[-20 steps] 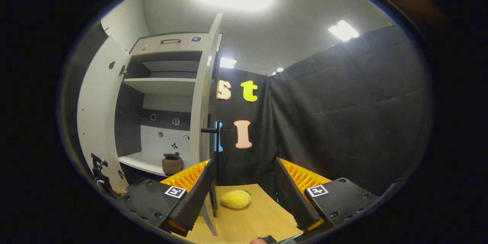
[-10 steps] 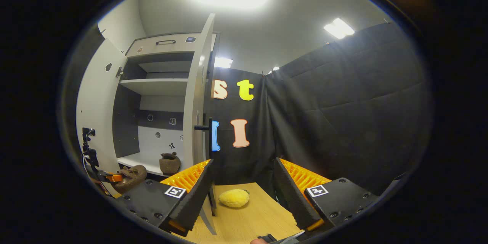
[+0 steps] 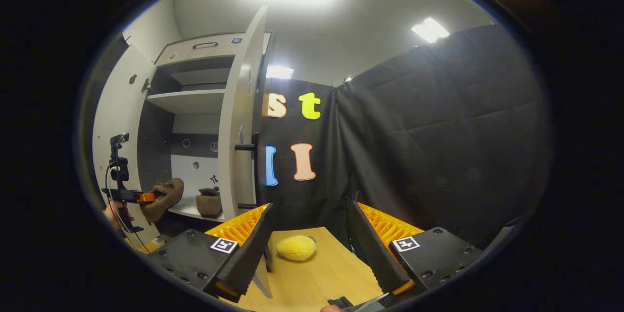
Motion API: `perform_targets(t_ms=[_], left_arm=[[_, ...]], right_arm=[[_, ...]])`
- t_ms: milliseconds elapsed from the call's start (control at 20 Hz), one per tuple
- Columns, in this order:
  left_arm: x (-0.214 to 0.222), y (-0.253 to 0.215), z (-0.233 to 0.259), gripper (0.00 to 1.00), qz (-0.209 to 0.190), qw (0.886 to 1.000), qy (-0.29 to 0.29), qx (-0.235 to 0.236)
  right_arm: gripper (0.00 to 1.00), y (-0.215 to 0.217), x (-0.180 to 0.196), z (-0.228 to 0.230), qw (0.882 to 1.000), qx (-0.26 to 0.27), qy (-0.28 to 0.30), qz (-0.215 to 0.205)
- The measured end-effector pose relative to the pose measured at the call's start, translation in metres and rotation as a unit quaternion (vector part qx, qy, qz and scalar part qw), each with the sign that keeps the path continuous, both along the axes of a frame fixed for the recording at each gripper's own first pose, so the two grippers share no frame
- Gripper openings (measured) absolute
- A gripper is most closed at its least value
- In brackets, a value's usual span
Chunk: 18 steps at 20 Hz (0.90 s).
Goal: Grab one shoe with the right hand and put it into the shoe cabinet, grab the other shoe with the left hand and put it into the shoe cabinet; then close the right door with the right hand and the left door with the left hand.
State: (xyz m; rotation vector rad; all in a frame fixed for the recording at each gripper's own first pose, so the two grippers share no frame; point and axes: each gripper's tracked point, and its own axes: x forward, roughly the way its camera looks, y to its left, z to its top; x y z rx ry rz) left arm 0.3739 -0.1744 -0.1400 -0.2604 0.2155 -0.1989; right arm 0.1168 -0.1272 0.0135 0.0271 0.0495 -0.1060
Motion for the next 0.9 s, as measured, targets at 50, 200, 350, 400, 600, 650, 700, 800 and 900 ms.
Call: perform_targets(t_ms=[50, 200, 350, 400, 600, 650, 700, 800, 900], left_arm=[[0.012, -0.004, 0.004, 0.01, -0.002, 1.0, 0.0, 0.0], [0.044, -0.009, 0.013, 0.01, -0.001, 1.0, 0.002, 0.006], [0.074, -0.011, 0.018, 0.07, 0.008, 1.0, 0.004, 0.015], [0.085, -0.014, 0.019, 0.07, 0.01, 1.0, 0.008, 0.017], [0.118, -0.022, 0.008, 0.01, 0.008, 0.999, 0.033, 0.027], [0.121, -0.024, 0.0, 0.01, 0.006, 0.998, 0.042, 0.035], [0.123, -0.025, -0.005, 0.01, 0.006, 0.998, 0.05, 0.047], [0.122, -0.025, 0.001, 0.1, 0.007, 0.998, 0.041, 0.053], [0.123, -0.025, 0.012, 0.32, 0.006, 0.999, 0.025, 0.048]], right_arm=[[0.99, -0.002, 0.002, -0.002, 1.0, 0.001, 0.002, -0.002], [0.94, -0.009, 0.006, -0.004, 1.0, 0.002, 0.003, -0.011], [0.99, -0.016, 0.008, -0.006, 1.0, 0.0, 0.003, -0.019], [0.99, -0.017, 0.01, -0.007, 1.0, -0.001, 0.004, -0.021], [0.99, -0.017, 0.015, -0.012, 1.0, -0.003, 0.011, -0.022], [0.99, -0.017, 0.016, -0.012, 1.0, -0.003, 0.01, -0.022], [0.99, -0.016, 0.018, -0.011, 1.0, -0.004, 0.01, -0.021], [0.99, -0.012, 0.022, -0.011, 1.0, -0.003, 0.01, -0.017], [0.99, -0.007, 0.023, -0.009, 1.0, -0.001, 0.007, -0.012]])
